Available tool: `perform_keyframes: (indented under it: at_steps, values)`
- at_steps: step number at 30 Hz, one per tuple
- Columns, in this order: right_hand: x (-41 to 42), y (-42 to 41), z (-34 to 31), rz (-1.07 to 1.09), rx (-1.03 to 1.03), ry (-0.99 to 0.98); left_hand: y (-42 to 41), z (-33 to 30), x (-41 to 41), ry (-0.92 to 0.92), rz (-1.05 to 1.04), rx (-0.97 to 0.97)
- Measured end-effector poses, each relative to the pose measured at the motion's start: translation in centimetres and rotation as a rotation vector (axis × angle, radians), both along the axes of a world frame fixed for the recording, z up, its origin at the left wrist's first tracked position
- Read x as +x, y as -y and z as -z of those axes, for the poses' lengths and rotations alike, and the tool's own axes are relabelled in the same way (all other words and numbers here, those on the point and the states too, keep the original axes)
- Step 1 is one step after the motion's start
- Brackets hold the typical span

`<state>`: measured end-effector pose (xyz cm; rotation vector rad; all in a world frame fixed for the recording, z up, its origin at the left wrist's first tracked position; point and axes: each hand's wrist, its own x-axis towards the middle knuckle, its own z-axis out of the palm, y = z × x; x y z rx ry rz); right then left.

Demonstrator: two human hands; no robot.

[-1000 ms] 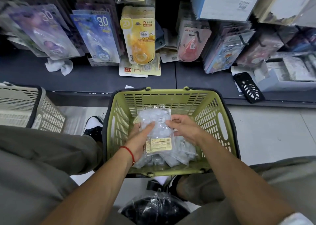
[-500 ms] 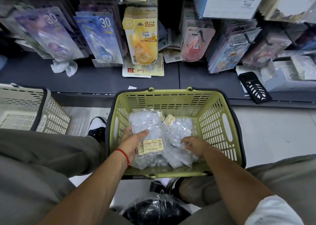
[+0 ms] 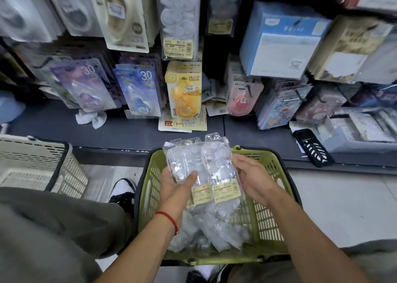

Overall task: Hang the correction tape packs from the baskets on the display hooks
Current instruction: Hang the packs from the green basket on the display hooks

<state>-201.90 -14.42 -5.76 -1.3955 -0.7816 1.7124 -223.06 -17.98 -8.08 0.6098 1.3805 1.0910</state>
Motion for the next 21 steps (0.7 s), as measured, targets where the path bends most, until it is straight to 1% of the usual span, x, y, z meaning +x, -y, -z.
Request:
perform_keyframes:
  at_steps: [1,4,6,7,10,12,16,19,21]
  values:
    - [-0.7,-0.3,-1.3,-0.006,0.053,0.039,-0.5,-1.0,0.2,0.011,-0.007,0.054]
    - [-2.4,-1.4,-5.0,-0.061,0.281,0.339,-2.6,-4.8,0.4,0.038,-0.020,0.163]
    - [-3.2,-2.2,-7.5,-0.008,0.406,0.453,-4.3,-7.8,0.1,-0.003,-0.001,0.250]
    - [-3.5,-2.7,-8.7,0.024,0.453,0.479,-5.2,-9.3,-0.1,-0.040,0.014,0.294]
    - [-3.9,-4.1,-12.5,0.081,0.566,0.460,-7.8,-13.5,-0.7,-0.111,0.085,0.410]
    - [-4.1,-5.1,-14.7,0.117,0.623,0.437,-9.3,-16.2,-0.9,-0.115,0.136,0.473]
    - [-4.9,-6.8,-18.8,0.165,0.740,0.435,-12.0,-20.3,-1.7,-0.074,0.315,0.594]
    - [-5.3,-8.1,-20.8,0.182,0.855,0.454,-13.8,-22.3,-3.0,-0.148,0.359,0.671]
    - [-5.2,-9.2,-21.6,0.223,0.890,0.488,-14.7,-22.9,-3.8,-0.245,0.338,0.725]
